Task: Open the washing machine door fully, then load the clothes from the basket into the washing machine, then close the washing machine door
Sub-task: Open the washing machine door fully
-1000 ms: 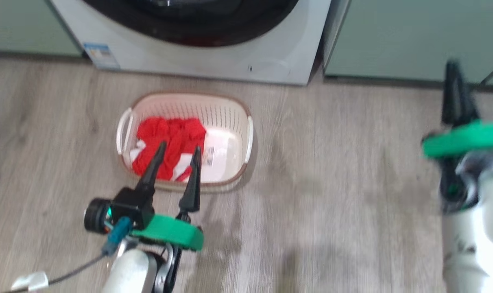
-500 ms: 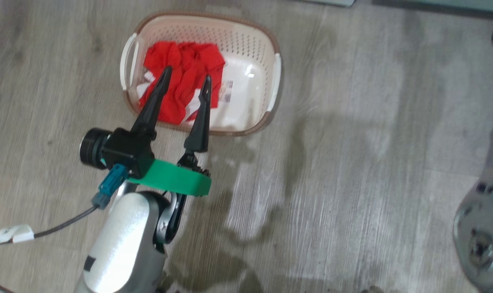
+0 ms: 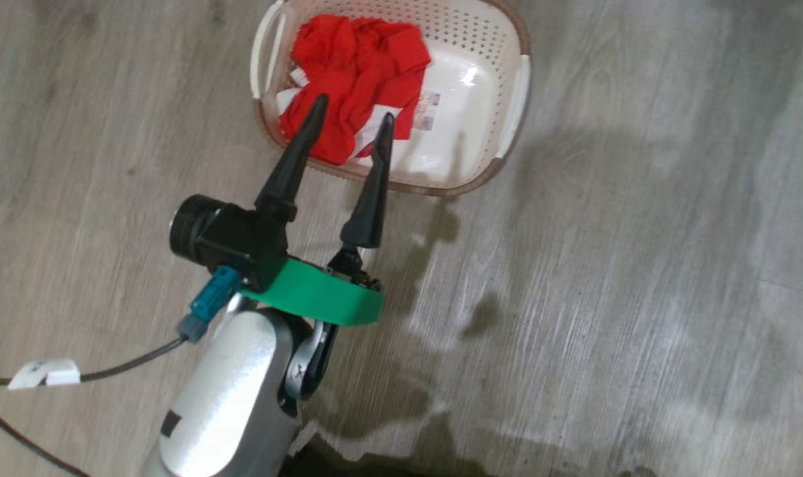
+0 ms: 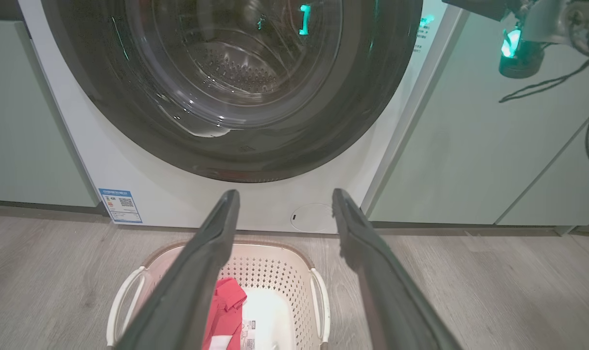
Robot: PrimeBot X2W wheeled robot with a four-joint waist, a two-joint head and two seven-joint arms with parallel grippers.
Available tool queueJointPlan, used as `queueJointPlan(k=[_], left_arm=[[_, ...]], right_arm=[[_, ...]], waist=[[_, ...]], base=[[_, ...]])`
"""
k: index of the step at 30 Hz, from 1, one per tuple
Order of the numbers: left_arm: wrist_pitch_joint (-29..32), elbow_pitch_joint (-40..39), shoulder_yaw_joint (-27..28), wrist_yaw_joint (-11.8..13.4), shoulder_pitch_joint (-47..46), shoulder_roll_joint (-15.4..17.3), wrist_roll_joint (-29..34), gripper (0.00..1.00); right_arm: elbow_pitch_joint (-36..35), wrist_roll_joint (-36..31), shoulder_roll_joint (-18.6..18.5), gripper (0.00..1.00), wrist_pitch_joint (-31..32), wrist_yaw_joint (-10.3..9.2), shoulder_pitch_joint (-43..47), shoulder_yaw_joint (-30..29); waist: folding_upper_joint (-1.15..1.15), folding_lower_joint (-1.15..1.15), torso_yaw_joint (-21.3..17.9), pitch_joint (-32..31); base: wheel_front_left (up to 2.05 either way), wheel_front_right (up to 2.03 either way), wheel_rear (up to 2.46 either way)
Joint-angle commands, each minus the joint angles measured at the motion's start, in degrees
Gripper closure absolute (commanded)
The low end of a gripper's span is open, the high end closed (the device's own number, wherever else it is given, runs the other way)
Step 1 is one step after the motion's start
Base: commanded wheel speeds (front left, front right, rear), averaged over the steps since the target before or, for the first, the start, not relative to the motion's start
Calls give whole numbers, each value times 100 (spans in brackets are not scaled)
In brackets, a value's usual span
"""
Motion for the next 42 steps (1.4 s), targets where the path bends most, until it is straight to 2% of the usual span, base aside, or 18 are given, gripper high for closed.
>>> queueJointPlan(k=[1, 16, 27, 42], left_arm=[[-54, -197, 43, 36, -107, 62, -65, 0], [-54, -292, -277, 156, -180, 62, -160, 0], [-54, -356, -264, 188, -157, 62, -149, 0], [-54, -381, -327, 222, -58, 62, -82, 0]], right_arm=[[16, -92, 46, 100, 98, 0, -457, -9], [1060, -575, -115, 100, 194, 0, -1368, -92], [1944, -637, -241, 100, 529, 0, -1684, -540], [2074, -316, -259, 100, 1172, 0, -1358, -827]], waist=[[0, -1, 142, 72], [0, -1, 445, 201], [0, -1, 531, 210], [0, -1, 572, -130]], base=[[0, 0, 0], [0, 0, 0], [0, 0, 0], [0, 0, 0]])
